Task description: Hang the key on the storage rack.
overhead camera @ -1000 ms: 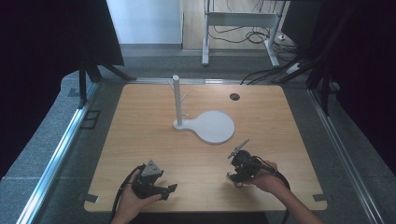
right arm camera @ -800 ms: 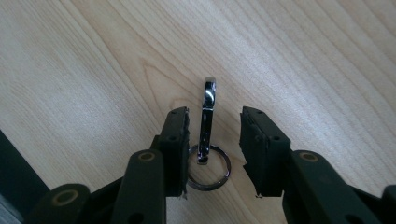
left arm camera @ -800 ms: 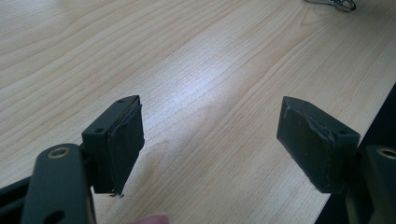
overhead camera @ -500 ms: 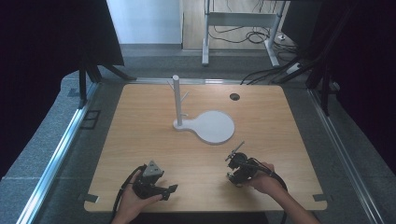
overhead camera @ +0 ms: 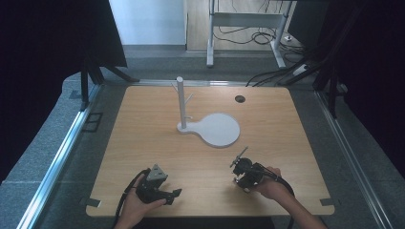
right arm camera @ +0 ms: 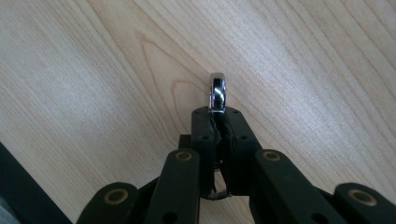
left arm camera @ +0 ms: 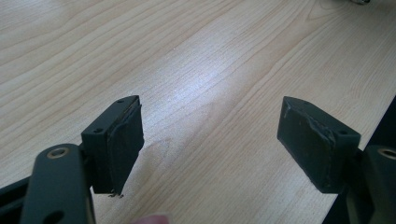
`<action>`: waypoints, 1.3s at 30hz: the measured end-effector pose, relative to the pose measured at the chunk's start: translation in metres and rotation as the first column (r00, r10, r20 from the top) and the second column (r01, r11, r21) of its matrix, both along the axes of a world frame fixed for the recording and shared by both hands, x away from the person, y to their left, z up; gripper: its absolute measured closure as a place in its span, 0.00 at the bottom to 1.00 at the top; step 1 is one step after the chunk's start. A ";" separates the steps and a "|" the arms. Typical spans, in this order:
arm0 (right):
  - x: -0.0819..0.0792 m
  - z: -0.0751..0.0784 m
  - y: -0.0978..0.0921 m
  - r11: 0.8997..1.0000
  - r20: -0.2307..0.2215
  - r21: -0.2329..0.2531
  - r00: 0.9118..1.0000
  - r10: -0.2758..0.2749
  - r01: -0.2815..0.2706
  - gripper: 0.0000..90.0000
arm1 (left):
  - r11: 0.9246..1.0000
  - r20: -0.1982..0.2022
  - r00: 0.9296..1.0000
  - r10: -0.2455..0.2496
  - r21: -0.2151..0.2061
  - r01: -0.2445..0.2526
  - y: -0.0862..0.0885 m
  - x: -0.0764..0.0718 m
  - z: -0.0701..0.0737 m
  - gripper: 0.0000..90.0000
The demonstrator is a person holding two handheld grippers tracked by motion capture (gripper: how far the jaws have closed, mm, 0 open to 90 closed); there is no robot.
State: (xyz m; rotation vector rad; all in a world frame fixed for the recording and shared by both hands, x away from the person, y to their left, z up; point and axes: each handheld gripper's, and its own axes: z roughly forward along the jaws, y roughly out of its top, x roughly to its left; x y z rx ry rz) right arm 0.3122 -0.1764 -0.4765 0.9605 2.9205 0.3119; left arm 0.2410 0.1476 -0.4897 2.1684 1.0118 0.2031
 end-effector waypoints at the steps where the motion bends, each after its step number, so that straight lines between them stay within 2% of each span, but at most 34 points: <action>1: 0.000 0.000 0.000 1.000 -0.002 -0.001 1.000 0.001 -0.001 0.94 | 1.000 0.000 1.000 0.000 0.001 0.000 0.000 0.000 0.000 0.26; 8: 0.000 0.005 -0.001 1.000 0.011 -0.003 1.000 0.007 -0.007 0.94 | 1.000 -0.002 1.000 0.000 0.006 0.000 0.000 0.000 -0.001 0.26; 13: 0.001 0.016 -0.002 1.000 0.039 0.010 0.999 0.004 -0.004 0.94 | 1.000 -0.004 1.000 -0.002 0.011 0.002 -0.001 0.000 -0.002 0.26; 14: 0.002 0.022 -0.003 1.000 0.058 0.019 0.998 0.001 -0.002 0.94 | 1.000 -0.006 1.000 -0.005 0.013 0.005 -0.002 0.000 -0.002 0.26; 20: 0.004 0.039 -0.003 0.999 0.098 0.041 0.995 -0.005 0.001 0.94 | 0.999 -0.015 1.000 -0.020 0.026 0.020 -0.006 0.000 -0.005 0.25; 22: 0.005 0.041 -0.003 0.999 0.103 0.046 0.995 -0.006 0.001 0.94 | 0.999 -0.016 1.000 -0.023 0.028 0.023 -0.007 0.000 -0.006 0.25; 27: 0.010 0.055 -0.001 0.997 0.140 0.075 0.990 -0.012 0.001 0.94 | 0.999 -0.016 1.000 -0.026 0.039 0.026 -0.010 0.000 -0.008 0.25; 34: 0.013 0.063 0.004 0.997 0.160 0.081 0.987 -0.009 -0.004 0.94 | 0.999 -0.018 0.999 -0.029 0.040 0.030 -0.010 0.000 -0.008 0.25; 39: 0.017 0.063 0.007 0.997 0.165 0.082 0.986 -0.006 -0.008 0.94 | 0.999 -0.019 0.999 -0.027 0.041 0.027 -0.010 0.000 -0.008 0.25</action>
